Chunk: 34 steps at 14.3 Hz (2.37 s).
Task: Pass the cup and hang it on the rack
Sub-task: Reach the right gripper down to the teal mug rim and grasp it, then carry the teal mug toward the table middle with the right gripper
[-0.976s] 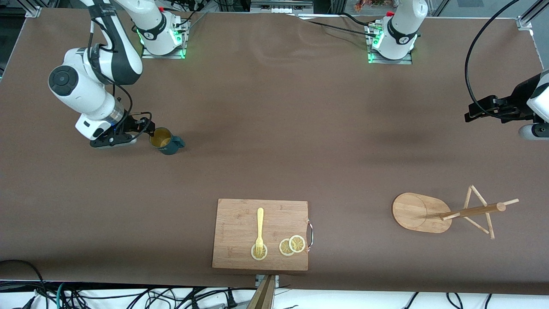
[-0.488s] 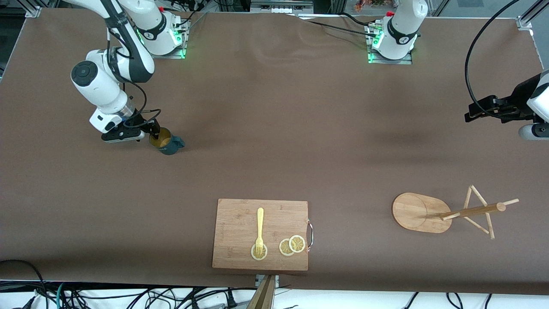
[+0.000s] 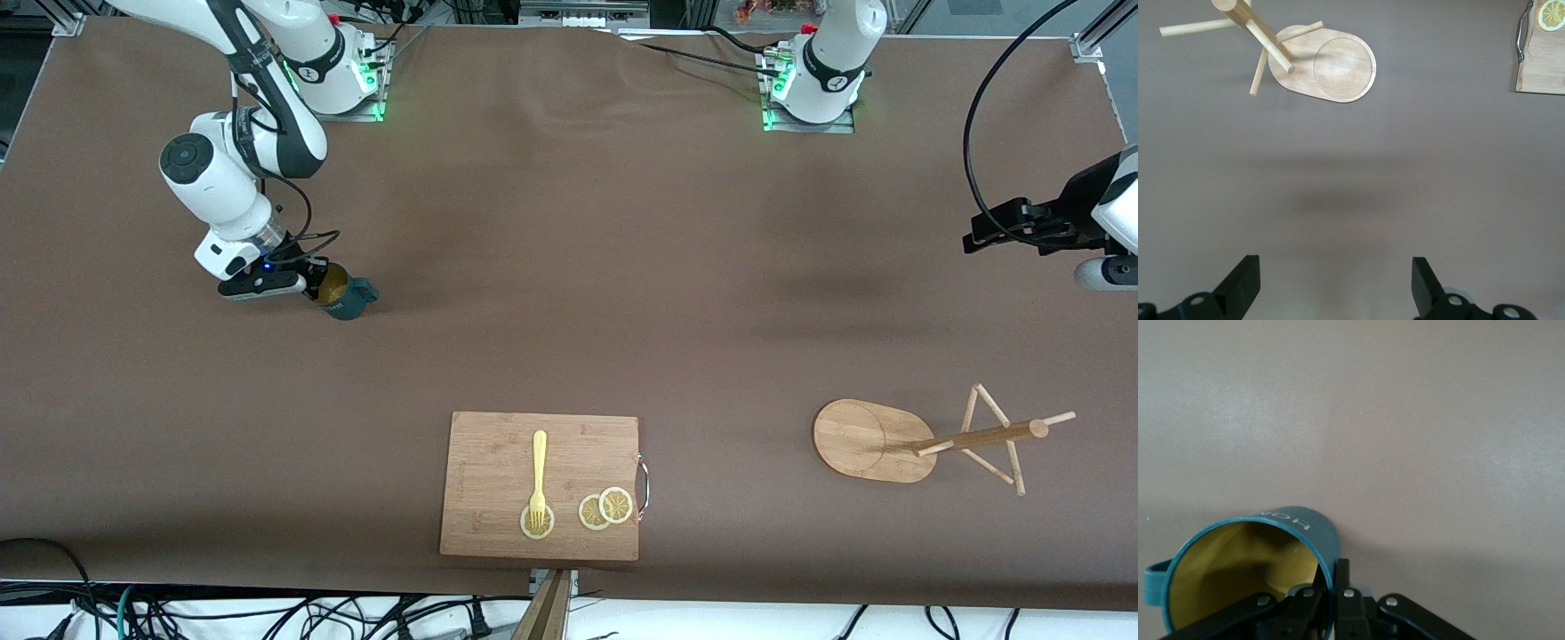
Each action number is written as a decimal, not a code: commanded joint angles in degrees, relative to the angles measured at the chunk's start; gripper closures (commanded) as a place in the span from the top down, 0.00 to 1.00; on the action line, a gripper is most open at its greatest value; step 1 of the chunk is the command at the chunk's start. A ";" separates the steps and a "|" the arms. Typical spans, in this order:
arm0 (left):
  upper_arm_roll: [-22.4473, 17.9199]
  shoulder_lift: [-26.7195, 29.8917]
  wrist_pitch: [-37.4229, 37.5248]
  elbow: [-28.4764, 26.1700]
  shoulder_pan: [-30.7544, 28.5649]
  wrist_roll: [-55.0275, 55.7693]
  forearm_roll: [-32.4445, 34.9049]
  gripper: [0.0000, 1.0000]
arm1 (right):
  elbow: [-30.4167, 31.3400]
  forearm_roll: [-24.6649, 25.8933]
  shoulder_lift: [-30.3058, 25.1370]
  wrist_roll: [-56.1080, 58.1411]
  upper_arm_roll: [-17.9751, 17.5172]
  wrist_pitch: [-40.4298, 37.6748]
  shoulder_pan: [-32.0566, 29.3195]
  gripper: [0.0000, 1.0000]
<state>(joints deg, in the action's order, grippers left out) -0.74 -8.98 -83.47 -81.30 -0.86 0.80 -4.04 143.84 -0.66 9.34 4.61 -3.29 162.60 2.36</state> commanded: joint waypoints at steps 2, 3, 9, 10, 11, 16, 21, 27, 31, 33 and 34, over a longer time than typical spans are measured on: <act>0.04 -0.95 0.24 1.85 0.07 -0.63 1.05 1.00 | -1.18 0.22 -2.04 0.58 -0.32 -5.69 -0.25 0.00; 0.04 -0.95 0.24 1.85 -0.02 -0.63 1.05 1.00 | -1.62 0.22 -2.92 0.49 -0.32 -7.37 -0.25 0.00; 0.04 -1.04 0.24 1.85 -0.11 -0.63 1.14 1.00 | -8.21 -0.31 -3.72 0.14 -1.36 -19.75 -0.25 0.00; 0.04 -1.12 0.24 1.85 -0.11 -0.63 1.05 1.00 | -10.22 -0.65 -3.81 -0.03 -2.76 -22.21 -0.25 0.00; -0.05 -1.12 0.24 1.85 -0.02 -0.54 1.05 1.00 | -12.42 -0.66 -3.55 -0.12 -3.82 -24.85 -0.16 0.00; 0.04 -1.48 0.24 1.85 0.42 -0.63 1.14 1.00 | -25.60 -0.57 -0.13 -12.92 -5.50 -38.93 6.33 0.00; -0.22 -1.92 0.24 1.85 -0.28 -0.72 1.14 1.00 | -39.04 0.74 9.00 -25.25 -5.41 -39.03 18.18 0.00; -0.14 -2.00 0.24 1.85 -0.46 -0.72 1.22 1.00 | -56.01 2.59 23.07 -30.78 -5.33 -39.03 26.98 0.00; -0.13 -2.44 0.59 0.79 0.16 -0.80 1.22 1.00 | -66.47 6.35 32.91 -36.41 -4.89 -38.59 33.83 0.00; -0.13 -3.15 0.24 1.06 0.07 -1.07 1.14 1.00 | -68.07 8.57 35.38 -42.01 -4.80 -37.36 36.48 0.00; -0.13 -2.97 0.24 0.71 0.33 -1.15 1.22 1.00 | -68.42 8.57 36.09 -43.79 -4.80 -37.18 37.44 0.00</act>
<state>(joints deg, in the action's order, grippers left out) -0.88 -11.40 -83.40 -81.30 -1.01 0.73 -4.04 79.54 6.34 42.52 -35.03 -8.86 125.70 37.50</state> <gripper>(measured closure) 0.000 0.952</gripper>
